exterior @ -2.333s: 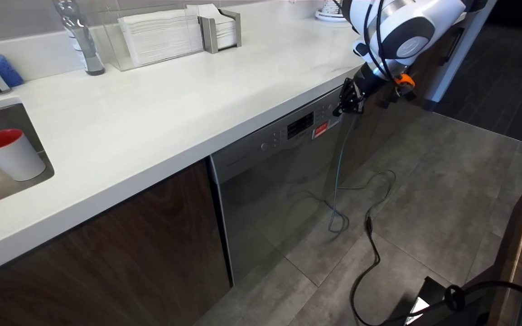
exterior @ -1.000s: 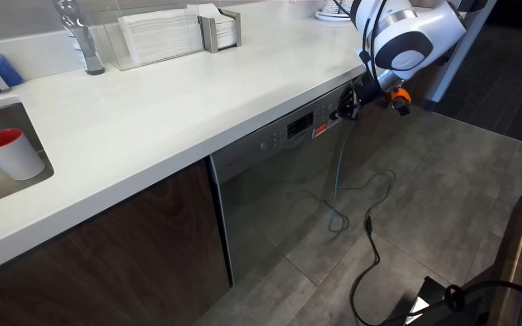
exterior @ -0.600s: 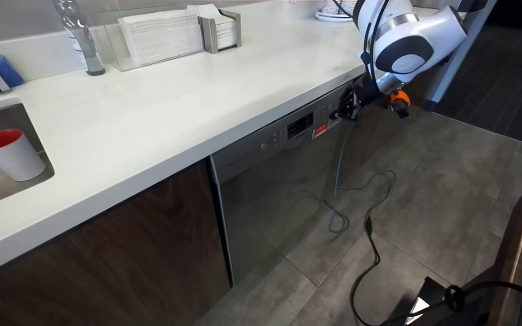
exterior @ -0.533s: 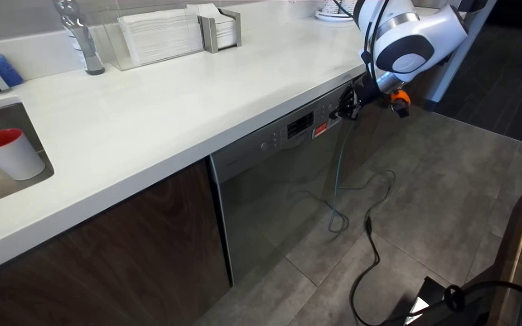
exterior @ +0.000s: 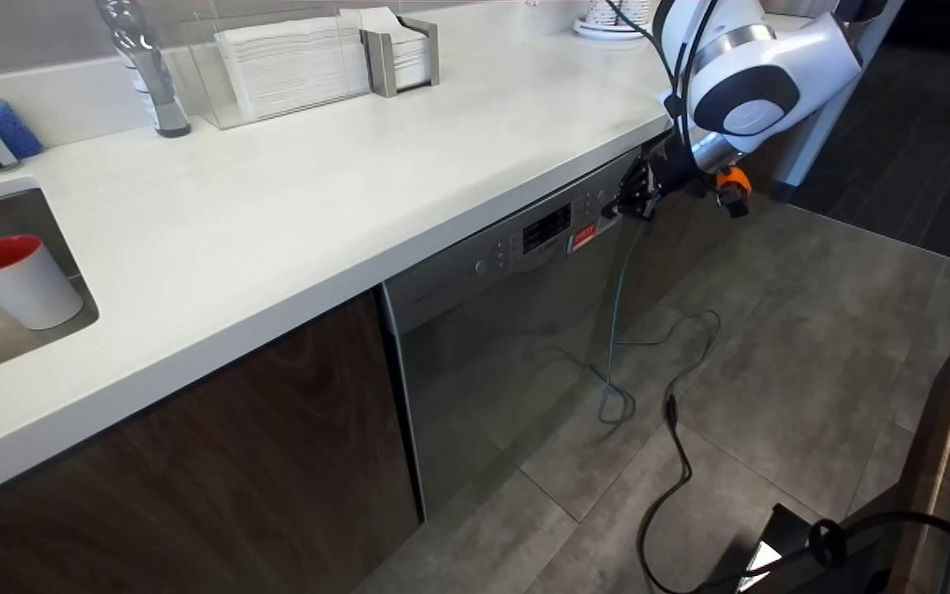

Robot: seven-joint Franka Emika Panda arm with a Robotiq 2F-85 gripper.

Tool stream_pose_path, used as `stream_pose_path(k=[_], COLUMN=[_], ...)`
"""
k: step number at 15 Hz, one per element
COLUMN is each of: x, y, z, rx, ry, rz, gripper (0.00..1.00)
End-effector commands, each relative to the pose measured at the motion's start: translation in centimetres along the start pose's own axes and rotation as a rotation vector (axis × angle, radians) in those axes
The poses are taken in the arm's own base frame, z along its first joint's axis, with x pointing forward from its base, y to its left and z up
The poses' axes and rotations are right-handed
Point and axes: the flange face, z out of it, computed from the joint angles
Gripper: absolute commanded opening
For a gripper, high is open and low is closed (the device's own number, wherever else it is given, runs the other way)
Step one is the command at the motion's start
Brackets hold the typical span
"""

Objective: Press a button on the dishwasher.

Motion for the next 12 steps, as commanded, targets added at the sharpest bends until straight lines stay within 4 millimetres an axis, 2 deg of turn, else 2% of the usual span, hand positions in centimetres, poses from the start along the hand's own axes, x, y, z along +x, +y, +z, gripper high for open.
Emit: stream_pose_path(k=[1, 12], x=[0.0, 1.0], y=[-0.3, -0.2], z=[-0.3, -0.1], rx=[-0.016, -0.024], ry=[0.022, 0.053], rz=[-0.028, -0.037], gripper=[0.00, 0.00])
